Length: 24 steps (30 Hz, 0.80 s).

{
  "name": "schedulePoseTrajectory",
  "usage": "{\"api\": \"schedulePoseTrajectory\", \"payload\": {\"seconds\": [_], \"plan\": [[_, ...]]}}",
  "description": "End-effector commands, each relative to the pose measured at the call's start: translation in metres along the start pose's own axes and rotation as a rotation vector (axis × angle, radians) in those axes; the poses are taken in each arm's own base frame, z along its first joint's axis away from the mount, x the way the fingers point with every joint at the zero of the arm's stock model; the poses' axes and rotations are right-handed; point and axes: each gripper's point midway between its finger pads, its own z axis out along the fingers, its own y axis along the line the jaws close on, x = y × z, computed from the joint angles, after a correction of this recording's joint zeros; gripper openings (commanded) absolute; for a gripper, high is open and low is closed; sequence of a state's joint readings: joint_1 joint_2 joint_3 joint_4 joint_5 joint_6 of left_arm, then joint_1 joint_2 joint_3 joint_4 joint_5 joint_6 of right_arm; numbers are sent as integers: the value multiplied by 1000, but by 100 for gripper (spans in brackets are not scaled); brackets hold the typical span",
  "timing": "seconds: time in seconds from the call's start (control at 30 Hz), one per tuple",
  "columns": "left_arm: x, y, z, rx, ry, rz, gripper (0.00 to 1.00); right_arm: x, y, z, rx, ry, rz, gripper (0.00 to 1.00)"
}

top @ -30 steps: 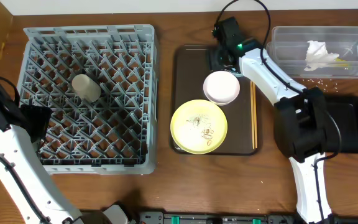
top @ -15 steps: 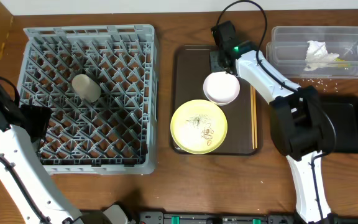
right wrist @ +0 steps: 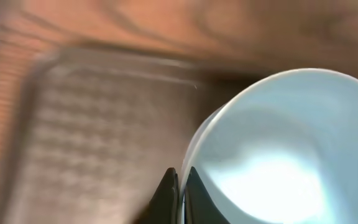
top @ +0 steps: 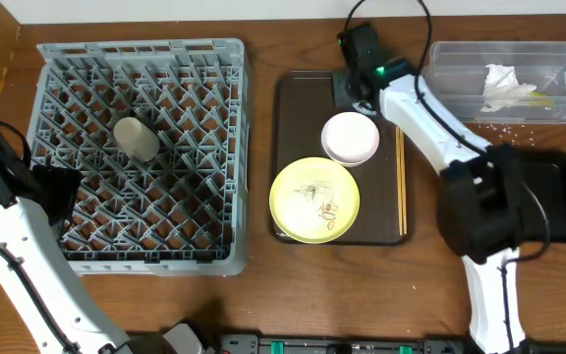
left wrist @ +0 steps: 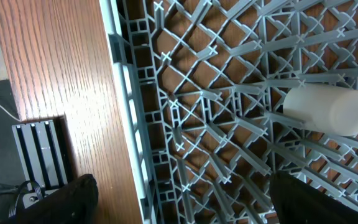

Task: Sort waste into correct bins and load items into the dishwasher
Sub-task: 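Grasp the light-blue bowl rim with the right gripper, then carry the bowl with the right gripper and set it in the rack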

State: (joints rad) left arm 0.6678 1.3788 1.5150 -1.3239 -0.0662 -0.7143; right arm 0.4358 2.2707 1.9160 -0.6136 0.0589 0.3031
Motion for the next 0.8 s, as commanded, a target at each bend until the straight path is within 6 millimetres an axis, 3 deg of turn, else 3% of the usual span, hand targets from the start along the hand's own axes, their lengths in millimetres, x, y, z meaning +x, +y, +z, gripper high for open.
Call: {"api": "schedulePoseTrajectory", "payload": {"seconds": [0.0, 0.13, 0.27, 0.37, 0.47, 0.63, 0.77], "plan": [[-1, 2, -1, -2, -3, -19, 89, -46, 45, -70, -211, -127, -29, 1], [-1, 2, -1, -2, -2, -19, 89, -49, 99, -99, -537, -126, -77, 1], [-1, 2, -1, -2, -3, -19, 89, -54, 156, -141, -900, -169, -162, 1], [-1, 2, -1, -2, -3, -19, 90, -59, 187, -169, -1043, -221, -205, 1], [-1, 2, -1, -2, -3, -19, 89, -52, 218, -183, -1110, -261, -262, 1], [-1, 2, -1, -2, -3, -19, 89, -14, 273, -212, -1309, -236, -400, 1], [-1, 2, -1, -2, -3, -19, 89, 39, 311, -232, -1550, -164, -562, 1]]}}
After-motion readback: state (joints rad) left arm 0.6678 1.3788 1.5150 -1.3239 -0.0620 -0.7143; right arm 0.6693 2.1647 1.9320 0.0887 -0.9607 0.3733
